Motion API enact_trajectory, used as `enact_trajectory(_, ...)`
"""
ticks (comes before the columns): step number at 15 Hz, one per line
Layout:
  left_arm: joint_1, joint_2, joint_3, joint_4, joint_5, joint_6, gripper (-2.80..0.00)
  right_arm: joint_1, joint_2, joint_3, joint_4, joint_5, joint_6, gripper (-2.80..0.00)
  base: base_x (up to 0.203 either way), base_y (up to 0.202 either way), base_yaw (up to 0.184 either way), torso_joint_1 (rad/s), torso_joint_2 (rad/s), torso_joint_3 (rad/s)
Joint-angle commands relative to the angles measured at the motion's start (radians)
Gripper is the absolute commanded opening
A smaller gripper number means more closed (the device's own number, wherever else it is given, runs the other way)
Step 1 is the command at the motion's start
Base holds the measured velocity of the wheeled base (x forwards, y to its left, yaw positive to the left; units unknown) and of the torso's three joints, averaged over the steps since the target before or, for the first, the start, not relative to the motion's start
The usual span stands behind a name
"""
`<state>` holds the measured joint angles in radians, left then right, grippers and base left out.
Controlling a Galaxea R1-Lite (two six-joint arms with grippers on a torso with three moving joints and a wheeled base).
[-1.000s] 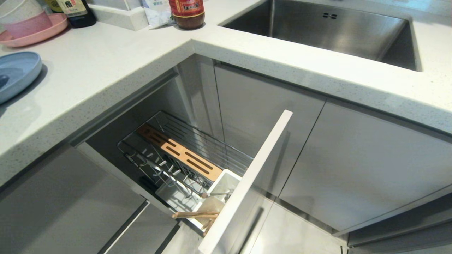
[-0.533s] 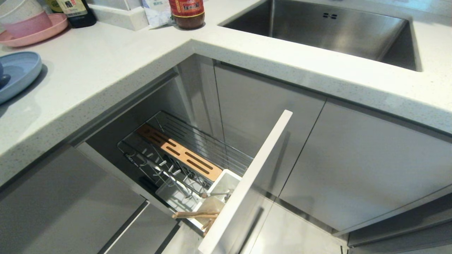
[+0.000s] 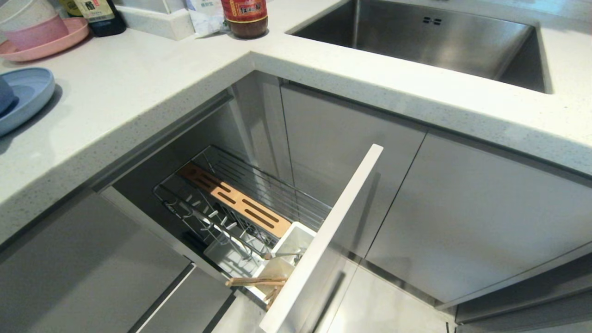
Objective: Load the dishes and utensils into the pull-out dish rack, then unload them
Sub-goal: Take the bowl out of the cupboard, then take the chopsticks out of the cupboard
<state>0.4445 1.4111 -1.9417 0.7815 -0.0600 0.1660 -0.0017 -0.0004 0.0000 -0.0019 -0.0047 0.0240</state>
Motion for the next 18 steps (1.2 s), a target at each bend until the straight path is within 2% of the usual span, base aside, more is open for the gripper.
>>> enact_trajectory(1,0.0,-0.071,0.005,-0.053,-0.001,-0.076,0.0,0.0,-0.004,0.002,0.0,0.0,0.0,-2.8,0.0,0.0,0.0,0.0,0.0,0.0)
enact_trajectory(2,-0.001,-0.099,0.021,-0.09,-0.002,-0.114,0.0,0.0,-0.003,0.002,0.0,0.0,0.0,-2.8,0.0,0.0,0.0,0.0,0.0,0.0)
enact_trajectory(3,-0.001,-0.133,0.048,-0.132,-0.002,-0.151,-2.8,0.0,-0.003,0.002,-0.001,0.0,0.001,-2.8,0.0,0.0,0.0,0.0,0.0,0.0)
enact_trajectory(6,-0.003,-0.25,0.198,-0.294,-0.003,-0.332,-2.8,0.0,-0.003,0.002,-0.001,0.0,0.001,-2.8,0.0,0.0,0.0,0.0,0.0,0.0)
enact_trajectory(7,-0.008,-0.285,0.25,-0.376,-0.004,-0.44,-2.8,0.0,-0.003,0.002,0.0,0.0,0.001,-2.8,0.0,0.0,0.0,0.0,0.0,0.0)
enact_trajectory(8,-0.036,-0.3,0.264,-0.446,-0.002,-0.535,-2.8,0.0,-0.003,0.002,0.0,0.0,0.001,-2.8,0.0,0.0,0.0,0.0,0.0,0.0)
enact_trajectory(9,-0.082,-0.317,0.266,-0.484,0.0,-0.578,-2.8,0.0,-0.004,0.002,-0.001,0.0,0.0,-2.8,0.0,0.0,0.0,0.0,0.0,0.0)
enact_trajectory(11,-0.17,-0.337,0.271,-0.492,0.002,-0.636,-2.8,0.0,-0.003,0.002,-0.001,0.0,0.001,-2.8,0.0,0.0,0.0,0.0,0.0,0.0)
enact_trajectory(13,-0.309,-0.351,0.272,-0.445,0.002,-0.676,-2.8,0.0,-0.003,0.002,0.0,0.0,0.001,-2.8,0.0,0.0,0.0,0.0,0.0,0.0)
enact_trajectory(16,-0.524,-0.348,0.273,-0.359,0.001,-0.701,-2.8,0.0,-0.003,0.002,-0.001,0.0,0.0,-2.8,0.0,0.0,0.0,0.0,0.0,0.0)
enact_trajectory(18,-0.626,-0.318,0.273,-0.296,-0.003,-0.704,-2.8,0.0,-0.003,0.002,-0.001,0.0,0.0,-2.8,0.0,0.0,0.0,0.0,0.0,0.0)
